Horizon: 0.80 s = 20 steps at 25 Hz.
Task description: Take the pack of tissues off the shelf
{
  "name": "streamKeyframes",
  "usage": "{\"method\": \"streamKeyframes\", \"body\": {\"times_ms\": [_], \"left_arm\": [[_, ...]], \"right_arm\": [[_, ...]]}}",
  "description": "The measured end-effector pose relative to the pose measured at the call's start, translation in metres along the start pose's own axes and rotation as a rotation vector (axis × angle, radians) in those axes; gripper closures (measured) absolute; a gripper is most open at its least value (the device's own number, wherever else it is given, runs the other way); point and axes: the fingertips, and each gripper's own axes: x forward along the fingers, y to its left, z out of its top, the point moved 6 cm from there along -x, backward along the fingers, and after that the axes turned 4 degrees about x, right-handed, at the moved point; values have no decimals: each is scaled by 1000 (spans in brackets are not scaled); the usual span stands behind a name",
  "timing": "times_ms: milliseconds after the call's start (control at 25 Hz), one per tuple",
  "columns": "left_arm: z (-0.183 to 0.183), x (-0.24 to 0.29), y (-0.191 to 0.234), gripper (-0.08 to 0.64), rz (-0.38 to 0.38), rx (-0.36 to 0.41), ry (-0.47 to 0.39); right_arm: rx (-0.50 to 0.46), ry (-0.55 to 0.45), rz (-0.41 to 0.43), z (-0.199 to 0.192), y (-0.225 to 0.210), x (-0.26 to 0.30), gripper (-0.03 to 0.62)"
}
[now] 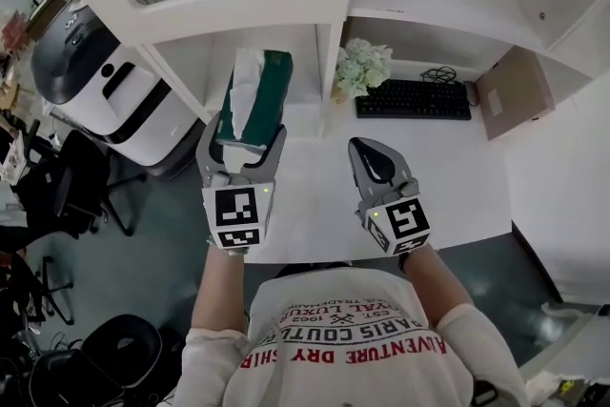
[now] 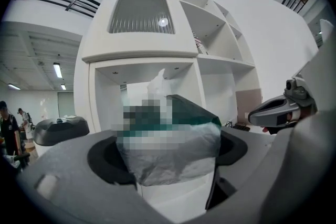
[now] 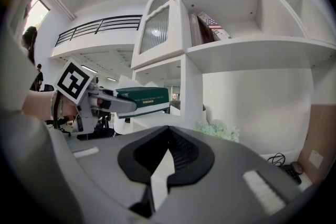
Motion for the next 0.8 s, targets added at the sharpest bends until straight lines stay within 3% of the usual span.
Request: {"method": "streamKeyframes", "body": {"times_ms": [400, 800], "left_arm": [[-20, -77, -17, 137, 17, 7, 2], [-47, -112, -21, 137, 25, -45, 19]], "right_arm": [[-5, -20, 60, -2, 25, -27, 594], [30, -68, 91, -3, 33, -45, 594]]}}
